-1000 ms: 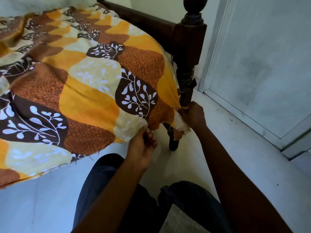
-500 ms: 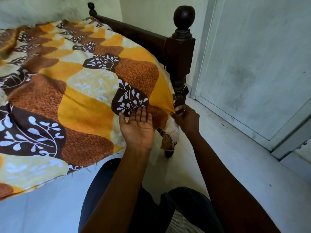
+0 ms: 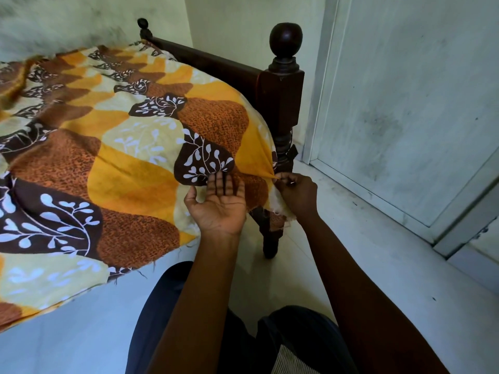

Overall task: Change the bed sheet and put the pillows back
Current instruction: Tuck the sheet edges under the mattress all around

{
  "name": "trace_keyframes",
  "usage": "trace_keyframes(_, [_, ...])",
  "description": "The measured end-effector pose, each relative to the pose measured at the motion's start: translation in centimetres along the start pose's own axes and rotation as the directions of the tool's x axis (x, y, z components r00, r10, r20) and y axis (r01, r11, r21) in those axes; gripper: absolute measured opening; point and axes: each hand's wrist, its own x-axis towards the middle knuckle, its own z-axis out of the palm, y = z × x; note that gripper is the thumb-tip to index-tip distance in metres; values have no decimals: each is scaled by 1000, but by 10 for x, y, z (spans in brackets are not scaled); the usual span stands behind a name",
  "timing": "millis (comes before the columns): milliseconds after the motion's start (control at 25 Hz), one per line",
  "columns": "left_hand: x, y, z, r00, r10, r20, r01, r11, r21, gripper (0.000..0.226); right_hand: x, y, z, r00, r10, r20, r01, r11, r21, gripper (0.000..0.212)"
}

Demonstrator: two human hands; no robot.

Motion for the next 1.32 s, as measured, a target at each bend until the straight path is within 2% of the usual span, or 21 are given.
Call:
trace_keyframes(40, [0,2,1,1000,-2,13,2,1000,-10,59,1,-3,-2,993,110,44,-115,983,144,19])
trace_keyframes(80, [1,4,3,999,-1,36,2,1000,-21,62,2,-9,-5,963,242,119,-268,900,344,22])
trace_keyframes(160, [1,8,7,997,-1,81,3,1000,-27,67,3,-21,-7,854,390,343,-518,585,625,20])
trace_keyframes(200, [1,10,7,996,-5,94,7,1000,-16,68,4,-26,-7,813,406,417,-576,462,674,16])
trace_keyframes(280, [0,14,6,991,-21,130,17,999,30,70,8,-38,-8,773,387,503,-618,283,733,10])
trace_keyframes(360, [1,16,5,987,-35,158,27,998,50,72,10,-49,-11,750,345,564,-631,118,767,21])
trace_keyframes(440, [2,19,3,985,-40,168,32,998,45,73,9,-55,-11,726,298,620,-652,10,758,39])
trace_keyframes(520, [2,20,4,983,-46,176,40,998,40,73,6,-67,-7,725,240,646,-656,-44,753,51])
trace_keyframes(600, [2,20,4,982,-48,185,41,998,44,74,9,-80,10,739,207,641,-639,-83,765,53])
trace_keyframes(680, [2,20,1,981,-46,191,40,999,33,80,13,-98,22,738,239,632,-632,-87,770,52])
trace_keyframes(760, [3,20,-5,982,-43,183,39,999,28,82,11,-105,21,742,297,600,-624,-18,781,48])
trace_keyframes(840, [5,21,-10,984,-53,172,45,998,50,81,-1,-91,6,792,326,517,-586,167,793,39])
trace_keyframes(920, [7,22,-13,983,-59,173,49,997,62,78,-24,-70,-13,848,406,342,-516,476,712,32])
trace_keyframes(960, [8,23,-14,983,-62,171,53,997,56,77,-33,-63,-18,868,427,253,-486,629,607,33])
trace_keyframes(1000, [9,23,-15,983,-65,169,57,997,49,76,-38,-58,-18,880,426,208,-470,724,506,37])
trace_keyframes(1040, [8,23,-15,983,-67,169,60,997,45,75,-40,-56,-13,882,420,216,-471,757,453,41])
trace_keyframes(1120, [7,23,-14,982,-70,176,63,997,47,75,-35,-58,5,865,415,281,-501,730,465,40])
trace_keyframes(1200, [5,24,-12,982,-73,177,65,997,49,76,-28,-66,20,843,423,332,-536,620,573,30])
trace_keyframes(1240, [5,24,-11,981,-72,178,65,997,48,77,-25,-70,24,833,419,361,-547,529,649,21])
trace_keyframes(1320, [5,24,-9,982,-68,177,62,997,37,78,-19,-77,24,811,354,465,-561,248,790,17])
